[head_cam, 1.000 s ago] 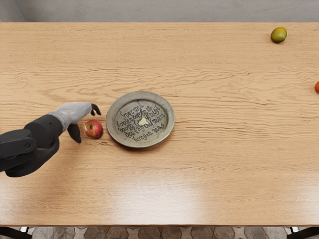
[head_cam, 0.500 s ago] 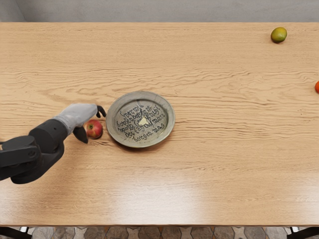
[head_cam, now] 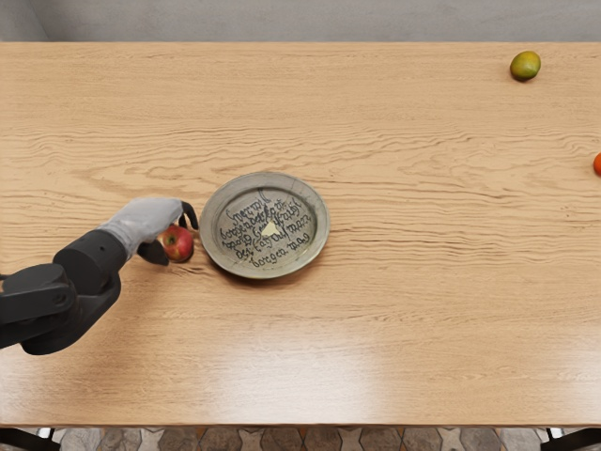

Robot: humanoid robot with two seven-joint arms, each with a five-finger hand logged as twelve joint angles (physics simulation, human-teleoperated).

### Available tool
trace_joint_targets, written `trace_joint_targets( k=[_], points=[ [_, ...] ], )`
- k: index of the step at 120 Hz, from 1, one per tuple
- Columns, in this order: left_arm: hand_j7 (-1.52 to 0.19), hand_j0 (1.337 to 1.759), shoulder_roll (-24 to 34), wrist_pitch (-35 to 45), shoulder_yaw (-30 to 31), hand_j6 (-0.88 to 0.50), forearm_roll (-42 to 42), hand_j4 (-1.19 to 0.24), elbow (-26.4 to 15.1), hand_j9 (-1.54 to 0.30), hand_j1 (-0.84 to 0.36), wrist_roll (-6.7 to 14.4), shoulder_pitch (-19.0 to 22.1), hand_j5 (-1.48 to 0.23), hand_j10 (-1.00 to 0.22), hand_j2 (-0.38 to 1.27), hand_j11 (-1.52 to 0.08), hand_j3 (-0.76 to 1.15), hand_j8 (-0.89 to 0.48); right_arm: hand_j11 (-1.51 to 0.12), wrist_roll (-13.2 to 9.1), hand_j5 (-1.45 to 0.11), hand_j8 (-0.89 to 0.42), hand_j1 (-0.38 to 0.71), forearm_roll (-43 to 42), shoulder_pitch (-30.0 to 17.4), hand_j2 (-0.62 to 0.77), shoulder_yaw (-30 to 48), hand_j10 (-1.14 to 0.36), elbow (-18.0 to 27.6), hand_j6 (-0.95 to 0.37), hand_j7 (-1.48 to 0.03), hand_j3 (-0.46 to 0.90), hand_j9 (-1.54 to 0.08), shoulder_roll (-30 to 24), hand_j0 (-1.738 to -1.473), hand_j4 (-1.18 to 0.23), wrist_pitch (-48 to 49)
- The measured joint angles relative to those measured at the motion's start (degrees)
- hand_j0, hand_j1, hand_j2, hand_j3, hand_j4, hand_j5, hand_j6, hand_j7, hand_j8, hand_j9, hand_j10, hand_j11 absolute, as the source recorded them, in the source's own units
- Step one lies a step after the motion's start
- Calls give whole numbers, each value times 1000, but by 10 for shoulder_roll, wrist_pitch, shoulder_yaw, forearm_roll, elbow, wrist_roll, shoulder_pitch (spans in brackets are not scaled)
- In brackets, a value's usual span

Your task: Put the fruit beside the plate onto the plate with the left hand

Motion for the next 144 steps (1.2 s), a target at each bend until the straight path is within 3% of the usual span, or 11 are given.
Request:
trace_joint_targets(
  k=[53,70,87,102,107,125,139,144],
  points=[
    [-803,1653,4,3,0,-364,5,-544,2,-804,-280,0,12,-773,-600,100,-804,0,-450,0,0,0,0,-349,0,-1,0,0,0,-1,0,0,0,0,0,-1658,0,0],
    [-867,1652,5,4,0,-364,4,-538,2,-864,-279,0,13,-833,-639,140,-863,0,-456,0,0,0,0,-349,0,-1,0,0,0,-1,0,0,0,0,0,-1658,0,0],
    [-919,1651,5,4,-2,-381,3,-567,2,-926,-278,0,11,-898,-680,292,-927,0,-473,0,0,0,0,-349,0,-1,0,0,0,-1,0,0,0,0,0,-1658,0,0],
    [-943,1652,8,2,-5,-414,-1,-611,2,-948,-230,1,5,-944,-702,280,-947,0,-504,0,0,0,0,-349,0,-1,0,0,0,-1,0,0,0,0,0,-1658,0,0],
    [-948,1652,15,1,-6,-451,-2,-616,2,-953,-216,0,-4,-947,-705,246,-952,0,-518,0,0,0,0,-349,0,-1,0,0,0,-1,0,0,0,0,0,-1658,0,0],
    [-952,1653,27,-3,-7,-434,-10,-618,1,-958,-237,0,-43,-960,-712,386,-958,0,-521,0,0,0,0,-349,0,0,0,0,0,-1,0,0,0,0,0,-1658,0,0],
    [-954,1653,23,-4,-7,-435,-18,-609,-1,-962,-219,0,-60,-967,-714,286,-963,0,-517,0,0,0,0,-349,0,0,0,1,0,-1,0,0,0,0,0,-1658,0,0],
    [-954,1653,22,-4,-7,-431,-21,-605,-2,-963,-232,0,-67,-972,-715,322,-963,0,-520,0,0,0,0,-349,0,0,0,1,0,-1,0,0,0,0,0,-1658,0,0]
  ],
)
